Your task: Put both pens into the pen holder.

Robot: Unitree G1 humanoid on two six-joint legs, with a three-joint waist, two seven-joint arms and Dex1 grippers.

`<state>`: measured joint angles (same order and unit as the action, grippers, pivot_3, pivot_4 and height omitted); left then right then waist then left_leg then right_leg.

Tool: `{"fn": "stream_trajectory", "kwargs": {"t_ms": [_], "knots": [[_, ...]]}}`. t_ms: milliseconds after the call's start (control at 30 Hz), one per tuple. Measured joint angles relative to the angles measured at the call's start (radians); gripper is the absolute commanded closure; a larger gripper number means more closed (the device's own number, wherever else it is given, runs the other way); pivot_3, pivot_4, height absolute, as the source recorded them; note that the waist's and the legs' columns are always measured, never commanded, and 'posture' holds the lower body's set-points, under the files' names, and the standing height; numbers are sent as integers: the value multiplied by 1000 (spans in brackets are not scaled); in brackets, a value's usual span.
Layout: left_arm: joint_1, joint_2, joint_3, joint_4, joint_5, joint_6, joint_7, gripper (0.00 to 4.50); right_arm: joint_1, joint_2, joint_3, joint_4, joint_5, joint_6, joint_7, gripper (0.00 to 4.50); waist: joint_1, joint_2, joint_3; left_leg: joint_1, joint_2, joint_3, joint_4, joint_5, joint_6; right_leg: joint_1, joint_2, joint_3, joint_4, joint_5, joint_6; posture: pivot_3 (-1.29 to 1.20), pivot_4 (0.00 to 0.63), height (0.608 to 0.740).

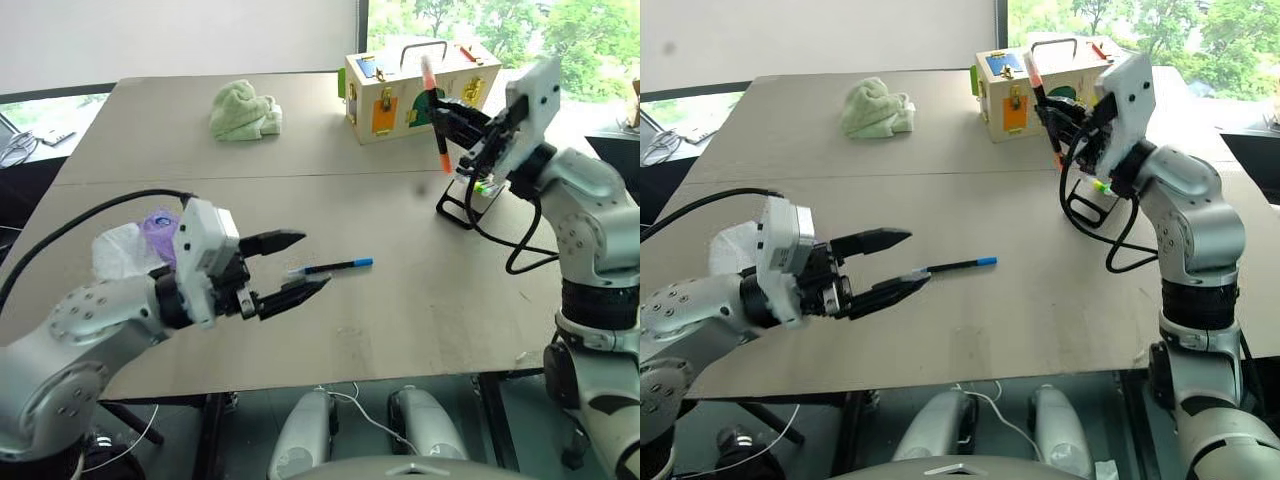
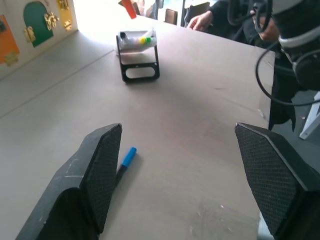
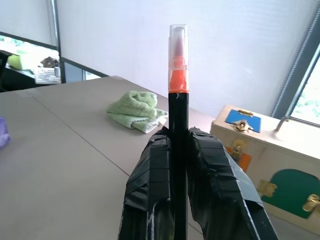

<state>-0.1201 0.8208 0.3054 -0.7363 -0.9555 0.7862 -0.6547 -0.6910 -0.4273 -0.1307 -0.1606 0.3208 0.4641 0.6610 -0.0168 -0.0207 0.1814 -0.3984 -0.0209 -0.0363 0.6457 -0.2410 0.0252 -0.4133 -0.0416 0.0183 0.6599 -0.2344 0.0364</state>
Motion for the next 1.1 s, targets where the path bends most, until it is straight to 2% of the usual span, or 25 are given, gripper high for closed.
{"fn": "stream_trajectory", "kwargs": {"t_ms": [233, 467, 633, 967, 1100], "knots": [[-64, -23, -99, 60, 78, -55, -21, 785, 36, -20, 36, 260, -151, -460, 18, 4318, -3, 0, 0, 0, 3, 2, 2, 0, 0, 0, 3, 3, 0, 0, 0, 0, 150, 740], [-51, -44, -114, 61, 131, -99, -20, 785, -45, -71, 88, 606, -272, -812, 35, 4318, -2, 0, 0, 0, 4, 3, 2, 0, -1, 0, 3, 4, 0, 0, 0, 0, 150, 740], [-27, -59, -111, 52, 129, -105, -15, 785, -60, -79, 116, 714, -306, -914, 36, 4318, -2, 0, 0, 0, 4, 3, 2, 1, -2, 0, 3, 5, 0, 0, 0, 0, 150, 740], [25, -67, -96, 40, 138, -132, 3, 785, -69, -86, 120, 798, -323, -991, 40, 4318, 0, 0, 0, 0, 4, 2, 3, 1, -2, 0, 3, 7, 0, 0, 0, 0, 150, 740], [43, -67, -77, 40, 141, -143, 2, 785, -71, -104, 119, 816, -326, -993, 40, 2748, 0, 0, 0, 0, 4, 3, 3, 1, -2, 0, 2, 7, 0, 0, 0, 0, 150, 740]]}}
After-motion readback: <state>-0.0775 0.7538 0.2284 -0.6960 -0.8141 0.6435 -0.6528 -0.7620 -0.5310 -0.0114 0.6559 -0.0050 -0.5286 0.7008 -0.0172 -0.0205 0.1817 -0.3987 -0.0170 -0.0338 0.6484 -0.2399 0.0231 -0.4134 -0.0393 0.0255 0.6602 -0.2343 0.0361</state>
